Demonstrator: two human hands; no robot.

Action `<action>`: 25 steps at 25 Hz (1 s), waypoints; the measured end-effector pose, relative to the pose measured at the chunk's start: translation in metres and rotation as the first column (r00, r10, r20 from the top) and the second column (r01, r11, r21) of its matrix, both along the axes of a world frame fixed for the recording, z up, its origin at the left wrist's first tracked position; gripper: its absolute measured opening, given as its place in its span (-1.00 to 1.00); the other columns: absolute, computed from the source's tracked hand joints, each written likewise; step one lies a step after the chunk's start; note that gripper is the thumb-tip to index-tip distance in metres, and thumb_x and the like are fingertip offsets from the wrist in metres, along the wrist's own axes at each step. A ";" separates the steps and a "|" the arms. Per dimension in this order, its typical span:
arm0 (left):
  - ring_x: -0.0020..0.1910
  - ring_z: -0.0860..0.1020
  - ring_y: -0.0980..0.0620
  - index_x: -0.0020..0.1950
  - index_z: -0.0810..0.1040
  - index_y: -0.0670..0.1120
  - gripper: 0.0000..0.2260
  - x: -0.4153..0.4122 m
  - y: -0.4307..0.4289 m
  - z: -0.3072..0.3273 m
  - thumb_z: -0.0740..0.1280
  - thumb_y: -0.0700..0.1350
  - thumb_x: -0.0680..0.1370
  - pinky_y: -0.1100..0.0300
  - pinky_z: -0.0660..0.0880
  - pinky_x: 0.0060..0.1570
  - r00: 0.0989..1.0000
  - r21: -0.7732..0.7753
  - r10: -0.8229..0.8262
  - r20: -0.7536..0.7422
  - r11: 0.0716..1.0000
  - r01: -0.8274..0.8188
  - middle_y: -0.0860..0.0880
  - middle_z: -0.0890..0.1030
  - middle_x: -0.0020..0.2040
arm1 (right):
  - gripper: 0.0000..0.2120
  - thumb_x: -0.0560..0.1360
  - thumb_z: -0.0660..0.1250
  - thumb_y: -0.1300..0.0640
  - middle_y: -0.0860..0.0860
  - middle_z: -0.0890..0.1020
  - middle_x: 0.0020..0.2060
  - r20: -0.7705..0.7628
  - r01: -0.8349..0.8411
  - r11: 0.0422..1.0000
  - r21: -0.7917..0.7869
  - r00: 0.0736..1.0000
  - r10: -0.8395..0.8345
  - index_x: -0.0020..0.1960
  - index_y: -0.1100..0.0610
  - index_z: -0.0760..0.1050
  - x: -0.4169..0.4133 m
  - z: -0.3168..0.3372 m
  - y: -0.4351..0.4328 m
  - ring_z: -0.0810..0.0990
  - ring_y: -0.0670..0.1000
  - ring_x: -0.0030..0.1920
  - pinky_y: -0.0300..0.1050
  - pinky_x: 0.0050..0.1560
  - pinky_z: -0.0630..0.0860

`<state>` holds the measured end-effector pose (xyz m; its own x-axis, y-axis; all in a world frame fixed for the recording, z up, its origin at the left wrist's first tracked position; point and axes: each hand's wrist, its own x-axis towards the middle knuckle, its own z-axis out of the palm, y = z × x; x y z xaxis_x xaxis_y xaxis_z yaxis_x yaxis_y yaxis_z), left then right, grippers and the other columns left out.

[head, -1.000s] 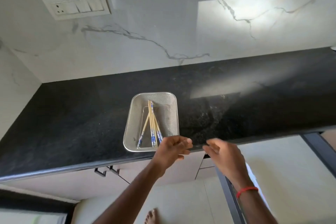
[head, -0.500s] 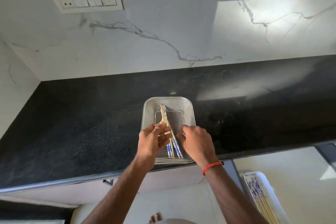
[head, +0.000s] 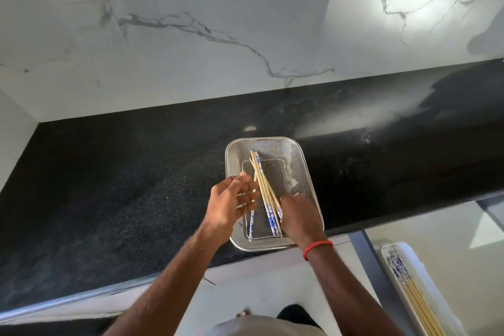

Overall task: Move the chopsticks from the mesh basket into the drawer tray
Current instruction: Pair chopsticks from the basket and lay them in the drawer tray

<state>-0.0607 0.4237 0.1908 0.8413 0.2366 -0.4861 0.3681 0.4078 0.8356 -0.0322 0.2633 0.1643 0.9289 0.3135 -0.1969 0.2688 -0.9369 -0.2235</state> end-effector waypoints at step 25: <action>-0.34 0.66 -0.06 0.04 0.64 -0.28 -0.72 -0.003 0.013 -0.009 0.46 -0.09 0.47 0.13 0.62 -0.34 0.915 -0.064 -0.403 0.019 0.913 0.403 -0.21 0.70 -0.20 | -0.39 0.47 0.38 0.30 0.01 0.47 0.23 0.230 -0.010 0.813 0.583 0.961 -0.154 0.42 -0.13 0.38 0.029 0.004 0.007 0.50 -0.09 0.18 -0.30 0.19 0.45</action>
